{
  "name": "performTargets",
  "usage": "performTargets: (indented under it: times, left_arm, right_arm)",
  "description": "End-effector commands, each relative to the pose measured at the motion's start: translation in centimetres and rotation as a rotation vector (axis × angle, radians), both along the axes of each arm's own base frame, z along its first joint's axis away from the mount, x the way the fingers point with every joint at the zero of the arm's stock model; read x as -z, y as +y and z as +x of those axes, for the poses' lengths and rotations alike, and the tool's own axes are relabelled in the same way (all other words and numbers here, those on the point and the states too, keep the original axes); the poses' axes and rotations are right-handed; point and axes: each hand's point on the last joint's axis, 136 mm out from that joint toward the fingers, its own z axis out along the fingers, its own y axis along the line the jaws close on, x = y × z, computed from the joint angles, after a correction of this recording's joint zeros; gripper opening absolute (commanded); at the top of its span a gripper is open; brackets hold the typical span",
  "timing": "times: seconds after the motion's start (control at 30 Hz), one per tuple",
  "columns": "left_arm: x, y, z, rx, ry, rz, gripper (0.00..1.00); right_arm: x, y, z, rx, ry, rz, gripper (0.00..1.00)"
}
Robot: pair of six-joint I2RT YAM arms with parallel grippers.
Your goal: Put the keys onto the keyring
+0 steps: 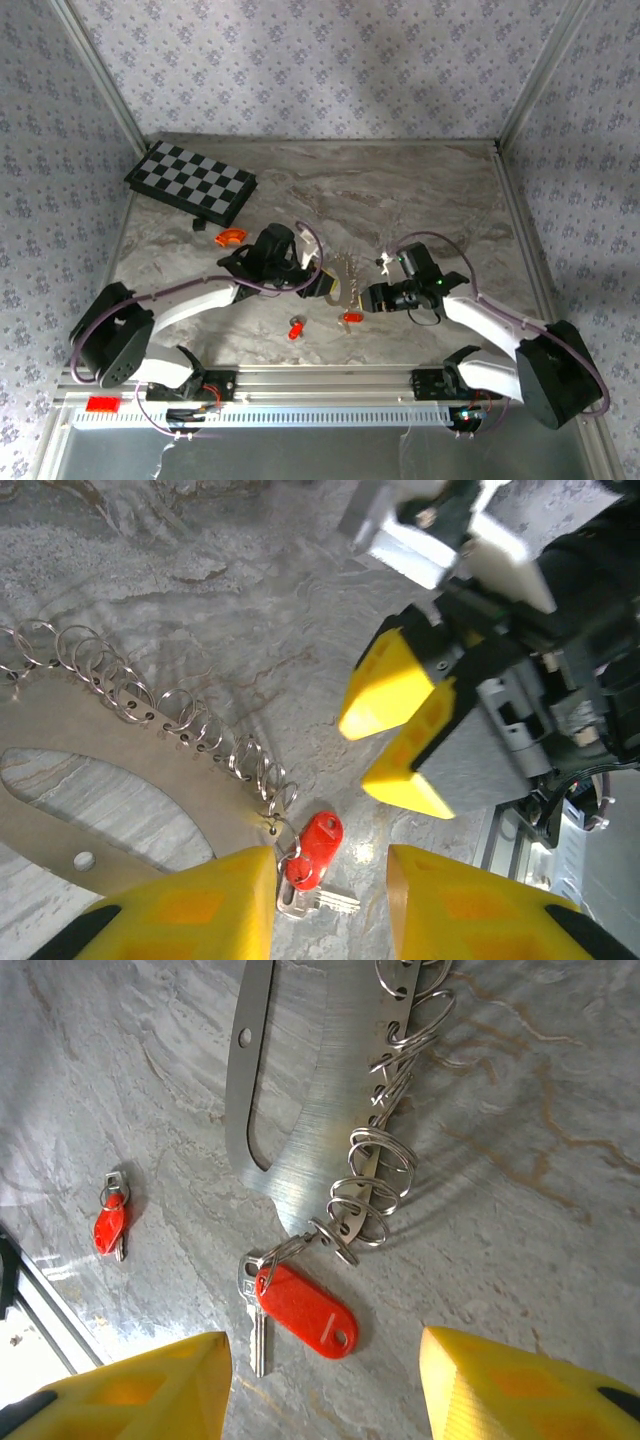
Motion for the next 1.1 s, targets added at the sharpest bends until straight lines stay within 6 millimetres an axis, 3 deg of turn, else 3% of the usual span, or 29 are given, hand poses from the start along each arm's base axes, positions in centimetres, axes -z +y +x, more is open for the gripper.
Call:
performTargets:
  times: [0.0, 0.17, 0.4, 0.7, 1.07]
  left_arm:
    - [-1.6, 0.2, -0.2, 0.002, -0.006, -0.062, 0.34]
    - [-2.1, 1.8, 0.9, -0.068, 0.001, -0.088, 0.34]
    - [-1.2, 2.8, 2.6, -0.139, 0.026, -0.027, 0.33]
    - [-1.4, 2.8, 2.5, -0.137, 0.024, -0.044, 0.32]
    - [-2.2, 2.9, 2.2, -0.138, 0.011, -0.072, 0.32]
  right_arm:
    - [-0.2, 1.2, 0.9, -0.045, -0.047, 0.016, 0.51]
    - [-0.6, 1.6, 2.0, -0.051, -0.069, -0.001, 0.51]
    - [-1.4, 1.7, 3.5, -0.048, -0.085, -0.046, 0.52]
    - [-0.3, 1.6, 1.1, -0.038, -0.047, -0.075, 0.48]
    - [2.0, 2.1, 0.8, -0.053, -0.006, -0.076, 0.43]
